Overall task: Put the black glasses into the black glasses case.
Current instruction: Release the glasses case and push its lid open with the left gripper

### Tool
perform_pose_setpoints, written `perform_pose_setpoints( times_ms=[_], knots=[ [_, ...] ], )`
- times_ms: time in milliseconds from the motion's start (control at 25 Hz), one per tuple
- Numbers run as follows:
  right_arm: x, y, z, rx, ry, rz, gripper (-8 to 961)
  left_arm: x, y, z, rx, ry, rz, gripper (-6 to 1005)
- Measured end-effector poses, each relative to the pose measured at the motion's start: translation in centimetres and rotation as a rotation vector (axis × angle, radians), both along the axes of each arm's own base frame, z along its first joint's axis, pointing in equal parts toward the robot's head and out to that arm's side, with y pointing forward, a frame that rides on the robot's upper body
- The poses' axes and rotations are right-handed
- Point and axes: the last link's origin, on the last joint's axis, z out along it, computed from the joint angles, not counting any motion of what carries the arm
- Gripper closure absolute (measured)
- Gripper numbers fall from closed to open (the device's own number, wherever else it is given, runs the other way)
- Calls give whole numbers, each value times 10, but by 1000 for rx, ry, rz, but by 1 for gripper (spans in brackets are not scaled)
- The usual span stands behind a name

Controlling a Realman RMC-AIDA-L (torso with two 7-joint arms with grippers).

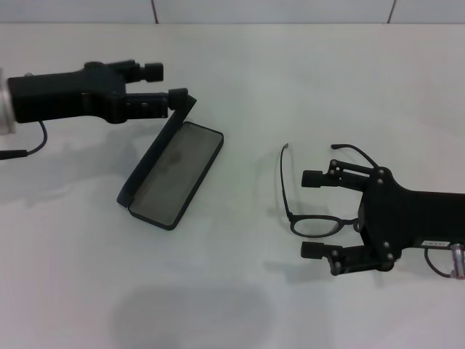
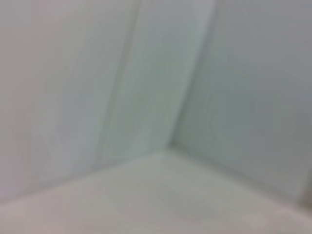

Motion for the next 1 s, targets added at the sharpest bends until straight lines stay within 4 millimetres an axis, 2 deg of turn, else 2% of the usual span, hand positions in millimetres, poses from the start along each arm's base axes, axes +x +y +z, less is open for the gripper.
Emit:
perform_pose_setpoints(
  times_ms=[240, 560, 800, 1000],
  knots=[
    [4, -3, 0, 2, 3, -17, 83, 0, 11, -24, -18, 268, 135, 167],
    [5, -3, 0, 3, 3, -20, 84, -10, 19, -38, -27, 423, 228, 179],
    [4, -4, -1, 2, 4, -20, 83, -11, 20, -49, -55, 500, 263, 188],
    [4, -5, -1, 1, 9, -15, 83, -6, 24, -48, -53, 510, 292, 317]
  ],
)
